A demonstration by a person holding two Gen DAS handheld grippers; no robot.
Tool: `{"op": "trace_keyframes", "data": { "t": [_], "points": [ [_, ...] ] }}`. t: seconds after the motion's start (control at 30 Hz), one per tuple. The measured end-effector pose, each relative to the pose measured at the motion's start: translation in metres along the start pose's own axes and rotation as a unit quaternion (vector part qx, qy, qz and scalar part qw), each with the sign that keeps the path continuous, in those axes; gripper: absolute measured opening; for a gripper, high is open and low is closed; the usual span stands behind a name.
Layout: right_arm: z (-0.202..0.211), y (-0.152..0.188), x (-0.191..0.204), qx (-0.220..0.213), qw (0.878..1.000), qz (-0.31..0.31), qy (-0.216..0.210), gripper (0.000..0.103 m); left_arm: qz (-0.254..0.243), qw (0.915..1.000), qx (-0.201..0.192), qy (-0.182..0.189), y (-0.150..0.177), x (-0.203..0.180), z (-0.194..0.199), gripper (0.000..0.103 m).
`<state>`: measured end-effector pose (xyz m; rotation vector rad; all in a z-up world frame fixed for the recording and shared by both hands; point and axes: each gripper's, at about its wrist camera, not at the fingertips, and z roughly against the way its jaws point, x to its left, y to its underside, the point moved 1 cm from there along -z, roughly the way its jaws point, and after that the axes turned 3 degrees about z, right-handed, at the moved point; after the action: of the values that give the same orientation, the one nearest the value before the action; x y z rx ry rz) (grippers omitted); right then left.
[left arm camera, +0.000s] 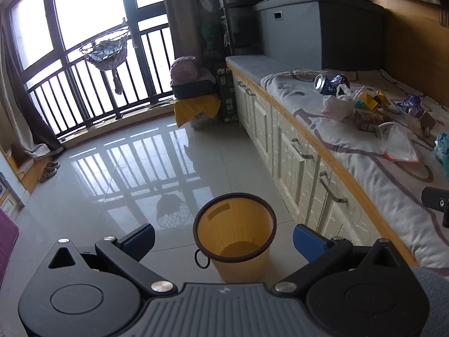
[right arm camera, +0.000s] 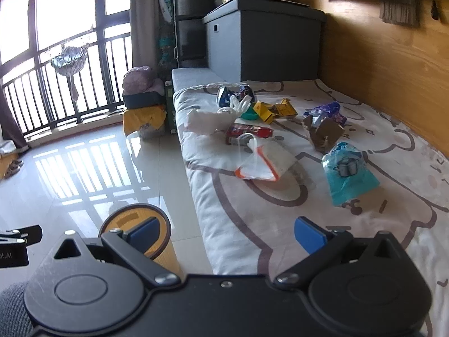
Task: Collect trash
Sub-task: 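Move both tools toward the trash on the bench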
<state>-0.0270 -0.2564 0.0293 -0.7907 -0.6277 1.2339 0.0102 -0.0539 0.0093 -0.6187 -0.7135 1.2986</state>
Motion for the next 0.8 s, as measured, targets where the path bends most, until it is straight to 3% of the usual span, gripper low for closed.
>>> {"op": "trace_keyframes", "data": {
  "t": [0.33,0.8],
  "points": [
    [0.005,-0.015,-0.048,-0.034,0.998,-0.032,0.033,0.103,-0.016,0.999,-0.03,0.029,-0.035,-0.032,0.0,0.103],
    [-0.005,-0.031,-0.133,-0.078,0.991,-0.046,0.103,0.103,-0.048,0.9939,-0.061,0.079,-0.089,-0.118,-0.027,0.103]
  ]
}}
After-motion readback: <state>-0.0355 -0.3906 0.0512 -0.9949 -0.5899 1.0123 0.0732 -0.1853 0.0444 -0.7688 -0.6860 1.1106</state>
